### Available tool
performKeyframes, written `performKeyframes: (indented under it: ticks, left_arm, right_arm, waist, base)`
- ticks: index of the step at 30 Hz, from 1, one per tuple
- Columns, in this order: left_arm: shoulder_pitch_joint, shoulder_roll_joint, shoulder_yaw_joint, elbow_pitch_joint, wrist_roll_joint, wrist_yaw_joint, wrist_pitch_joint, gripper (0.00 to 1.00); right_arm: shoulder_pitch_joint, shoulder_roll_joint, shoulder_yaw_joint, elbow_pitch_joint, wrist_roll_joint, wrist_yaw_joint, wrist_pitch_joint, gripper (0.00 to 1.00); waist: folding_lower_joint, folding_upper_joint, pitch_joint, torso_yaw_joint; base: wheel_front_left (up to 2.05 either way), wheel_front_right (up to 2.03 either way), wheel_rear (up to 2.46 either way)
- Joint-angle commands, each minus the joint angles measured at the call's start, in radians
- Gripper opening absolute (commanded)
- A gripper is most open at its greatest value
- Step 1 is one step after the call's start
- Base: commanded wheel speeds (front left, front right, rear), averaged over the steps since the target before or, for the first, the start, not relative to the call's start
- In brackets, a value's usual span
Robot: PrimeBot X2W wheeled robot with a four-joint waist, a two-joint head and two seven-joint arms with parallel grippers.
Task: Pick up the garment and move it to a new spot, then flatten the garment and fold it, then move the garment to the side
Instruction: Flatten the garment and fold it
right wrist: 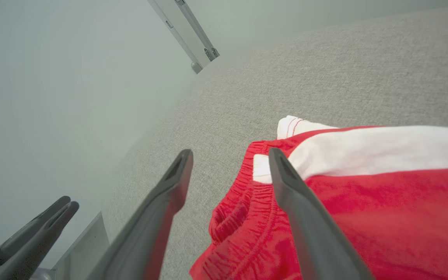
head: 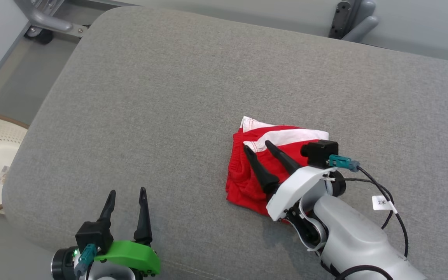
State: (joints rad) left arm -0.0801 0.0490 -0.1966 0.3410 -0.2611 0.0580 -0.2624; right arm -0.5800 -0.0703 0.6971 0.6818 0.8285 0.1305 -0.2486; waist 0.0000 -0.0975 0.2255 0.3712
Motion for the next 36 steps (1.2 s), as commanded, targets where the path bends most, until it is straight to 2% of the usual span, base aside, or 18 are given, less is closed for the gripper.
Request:
performKeyframes:
  ticks: [1,2,3,6,12,18,26,36]
  left_arm:
    - [0.013,0.003,0.015,-0.009,0.008,0.005,-0.002,1.00]
    - [0.013,0.003,0.023,-0.014,0.014,0.003,-0.002,1.00]
    - [0.013,0.003,0.040,-0.023,0.023,0.002,-0.002,1.00]
    - [0.007,0.003,0.057,-0.031,0.034,-0.004,-0.002,1.00]
    - [0.007,0.003,0.093,-0.035,0.044,-0.005,-0.002,1.00]
    - [0.018,0.003,0.125,-0.028,0.061,-0.014,-0.002,1.00]
    - [0.042,0.003,0.158,-0.025,0.086,-0.020,-0.002,1.00]
    - [0.077,0.003,0.193,-0.031,0.104,-0.028,-0.002,1.00]
  right_arm:
    - [-0.001,-0.013,-0.009,0.005,-0.010,0.000,-0.011,1.00]
    - [-0.002,-0.028,-0.021,0.009,-0.031,0.000,-0.012,1.00]
    - [0.005,-0.052,-0.086,-0.008,-0.090,0.000,-0.016,1.00]
    - [0.074,-0.061,-0.214,-0.042,-0.210,0.000,-0.014,1.00]
    - [0.201,-0.046,-0.437,-0.126,-0.413,0.000,-0.014,1.00]
    - [0.292,-0.017,-0.577,-0.191,-0.533,0.000,-0.014,1.00]
    - [0.367,0.009,-0.655,-0.278,-0.644,0.000,-0.014,1.00]
    - [0.424,0.019,-0.673,-0.341,-0.692,0.000,-0.014,1.00]
  waist:
    - [0.0000,0.0001,-0.015,-0.040]
    - [0.0000,0.0001,-0.018,-0.054]
    - [0.0000,0.0001,-0.023,-0.087]
    - [0.0000,0.0001,-0.028,-0.136]
    - [0.0000,0.0001,-0.040,-0.228]
    - [0.0000,0.0001,-0.055,-0.300]
    - [0.0000,0.0001,-0.091,-0.368]
    - [0.0000,0.0001,-0.131,-0.415]
  base:
    - [0.00,0.00,0.00]
    - [0.00,0.00,0.00]
    - [0.00,0.00,0.00]
    - [0.00,0.00,0.00]
    - [0.00,0.00,0.00]
    - [0.00,0.00,0.00]
    - [0.00,0.00,0.00]
    - [0.00,0.00,0.00]
